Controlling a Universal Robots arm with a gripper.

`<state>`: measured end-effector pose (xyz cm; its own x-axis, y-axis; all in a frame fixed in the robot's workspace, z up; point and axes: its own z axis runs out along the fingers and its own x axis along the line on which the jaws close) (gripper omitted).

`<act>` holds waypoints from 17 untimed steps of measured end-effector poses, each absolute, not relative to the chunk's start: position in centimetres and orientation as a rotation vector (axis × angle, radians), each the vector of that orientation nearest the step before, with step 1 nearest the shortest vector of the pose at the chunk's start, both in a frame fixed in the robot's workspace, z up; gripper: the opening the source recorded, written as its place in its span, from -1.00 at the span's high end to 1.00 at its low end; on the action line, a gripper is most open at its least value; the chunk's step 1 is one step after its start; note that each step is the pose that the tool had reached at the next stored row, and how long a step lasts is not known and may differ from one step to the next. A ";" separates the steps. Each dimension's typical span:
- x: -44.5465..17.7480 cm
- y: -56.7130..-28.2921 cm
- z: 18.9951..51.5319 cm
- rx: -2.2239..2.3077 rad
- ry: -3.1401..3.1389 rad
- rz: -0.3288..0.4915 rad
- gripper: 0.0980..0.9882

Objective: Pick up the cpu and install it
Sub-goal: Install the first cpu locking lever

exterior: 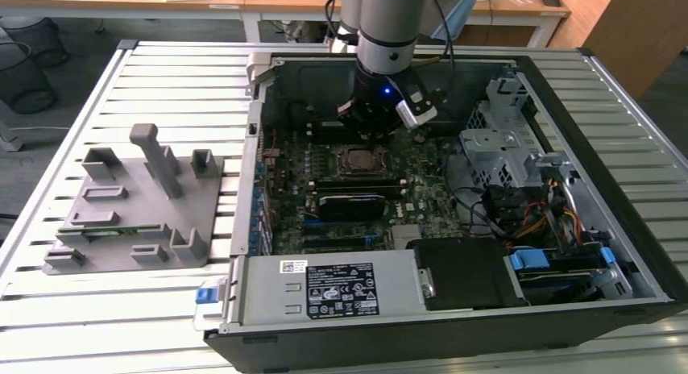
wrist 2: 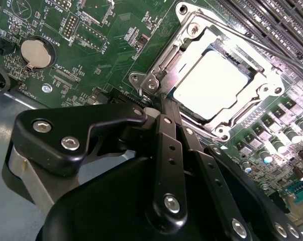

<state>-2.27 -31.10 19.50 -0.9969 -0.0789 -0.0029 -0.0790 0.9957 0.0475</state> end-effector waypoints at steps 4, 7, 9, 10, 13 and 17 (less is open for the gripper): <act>-2.3 -31.1 19.5 -0.124 3.136 0.098 0.98; -2.2 -31.1 19.4 -0.124 3.135 0.114 0.98; -2.3 -31.1 19.4 -0.124 3.135 0.118 0.98; -2.2 -31.1 19.4 -0.124 3.135 0.118 0.98; -2.2 -31.0 19.7 -0.124 3.133 0.123 0.98; -2.2 -31.0 20.7 -0.124 3.134 0.120 0.98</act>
